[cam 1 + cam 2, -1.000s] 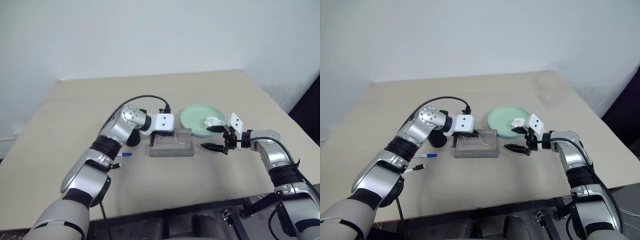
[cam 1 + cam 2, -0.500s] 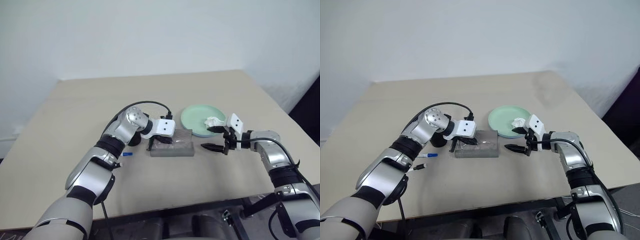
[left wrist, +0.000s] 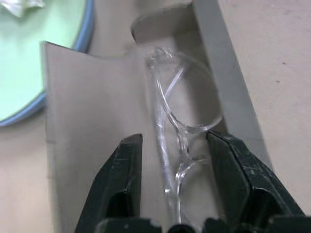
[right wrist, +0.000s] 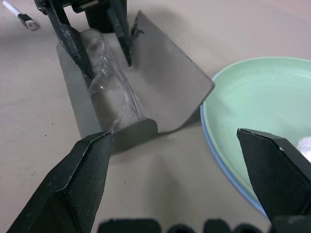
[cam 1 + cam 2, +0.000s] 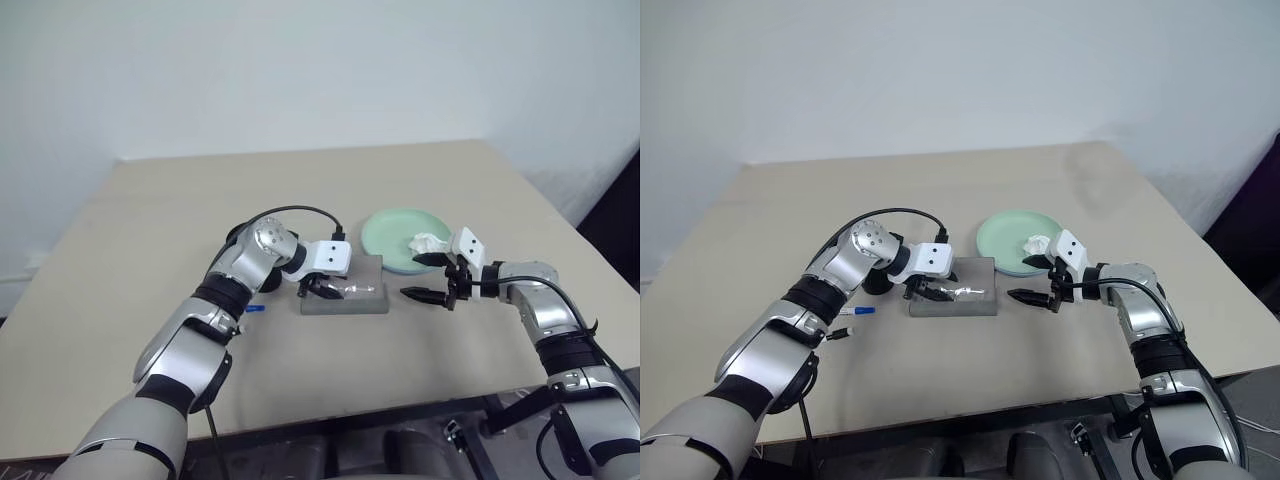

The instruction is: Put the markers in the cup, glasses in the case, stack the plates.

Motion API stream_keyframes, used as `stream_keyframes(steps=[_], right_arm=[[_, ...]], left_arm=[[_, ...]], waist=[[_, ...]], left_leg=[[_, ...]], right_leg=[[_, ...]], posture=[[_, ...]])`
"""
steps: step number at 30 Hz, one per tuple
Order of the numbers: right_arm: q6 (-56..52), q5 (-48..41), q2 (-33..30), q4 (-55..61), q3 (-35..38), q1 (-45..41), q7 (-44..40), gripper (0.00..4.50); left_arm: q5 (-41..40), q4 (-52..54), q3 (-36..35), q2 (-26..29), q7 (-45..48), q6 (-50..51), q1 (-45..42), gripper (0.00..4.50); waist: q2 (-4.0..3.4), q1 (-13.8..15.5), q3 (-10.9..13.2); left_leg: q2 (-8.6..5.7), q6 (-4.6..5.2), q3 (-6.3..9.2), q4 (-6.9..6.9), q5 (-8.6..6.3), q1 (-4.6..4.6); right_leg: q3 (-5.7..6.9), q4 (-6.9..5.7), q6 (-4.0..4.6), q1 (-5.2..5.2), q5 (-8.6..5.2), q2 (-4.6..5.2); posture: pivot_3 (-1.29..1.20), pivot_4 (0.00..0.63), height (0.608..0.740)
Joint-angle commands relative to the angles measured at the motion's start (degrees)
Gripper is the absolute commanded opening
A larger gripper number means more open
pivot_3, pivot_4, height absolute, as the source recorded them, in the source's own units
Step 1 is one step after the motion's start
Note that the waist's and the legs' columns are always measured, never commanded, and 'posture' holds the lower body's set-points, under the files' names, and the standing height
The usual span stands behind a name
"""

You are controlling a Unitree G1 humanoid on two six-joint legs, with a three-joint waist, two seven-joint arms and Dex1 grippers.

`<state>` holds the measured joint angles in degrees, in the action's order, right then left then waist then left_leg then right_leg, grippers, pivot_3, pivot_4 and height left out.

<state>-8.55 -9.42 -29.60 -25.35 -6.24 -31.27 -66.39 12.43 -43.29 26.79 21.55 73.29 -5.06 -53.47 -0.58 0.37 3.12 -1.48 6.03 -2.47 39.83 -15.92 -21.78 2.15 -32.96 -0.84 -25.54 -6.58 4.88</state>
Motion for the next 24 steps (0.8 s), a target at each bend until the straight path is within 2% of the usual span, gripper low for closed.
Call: stream_keyframes(steps=[1,6,9,13,20,24], right_arm=[[1.02,-0.64,0.17,1.47,0.52,-1.3,0.03,4.44],[1.17,-0.53,0.52,1.35,0.35,-1.38,0.26,4.44],[1.26,-0.49,0.73,1.22,0.37,-1.51,0.4,4.44],[1.27,-0.59,0.92,1.28,0.47,-1.57,0.62,4.44],[1.12,-0.81,1.03,1.7,0.69,-1.38,1.08,4.44],[1.16,-0.84,0.99,1.9,0.79,-1.09,1.24,4.44]], left_arm=[[-2.68,0.67,-4.11,-0.98,-2.34,0.44,-3.3,1.94],[-1.15,-5.21,-6.37,-2.63,-10.47,0.11,-8.46,1.94],[1.42,-9.64,-5.58,-3.06,-15.67,-1.5,-10.8,1.34],[6.59,-15.67,-3.08,-3.88,-23.6,-3.84,-12.84,0.03],[14.5,-23.4,2.19,-5.77,-30.73,-8.36,-13.81,0.03],[16.43,-24.58,4.11,-6.31,-28.57,-10.83,-13.42,0.03]], waist=[[0.0,0.05,0.0],[0.01,0.16,0.0],[0.01,0.15,0.0],[0.0,0.12,0.0],[0.02,0.19,-0.01],[0.02,0.17,-0.01]], left_leg=[[0.0,0.0,0.01,0.01,0.0,-0.01],[0.0,0.02,0.04,0.13,-0.01,-0.08],[-0.01,0.03,0.02,0.15,-0.02,-0.07],[-0.01,0.03,0.01,0.15,-0.03,-0.04],[-0.05,0.04,0.02,0.16,-0.04,-0.08],[-0.05,0.06,0.01,0.16,-0.13,-0.09]], right_leg=[[0.0,0.0,0.0,0.0,0.0,0.0],[0.03,0.01,-0.19,0.01,0.12,0.0],[0.02,0.01,-0.22,0.02,0.14,0.0],[0.02,-0.02,-0.22,0.02,0.15,-0.01],[0.02,-0.02,-0.25,0.02,0.18,0.01],[0.02,0.0,-0.26,0.01,0.19,0.04]], posture=[[0.0,0.0,0.74],[0.0,0.0,0.74],[0.0,0.0,0.74],[0.0,0.0,0.74],[0.0,0.0,0.74],[0.0,0.0,0.74]])
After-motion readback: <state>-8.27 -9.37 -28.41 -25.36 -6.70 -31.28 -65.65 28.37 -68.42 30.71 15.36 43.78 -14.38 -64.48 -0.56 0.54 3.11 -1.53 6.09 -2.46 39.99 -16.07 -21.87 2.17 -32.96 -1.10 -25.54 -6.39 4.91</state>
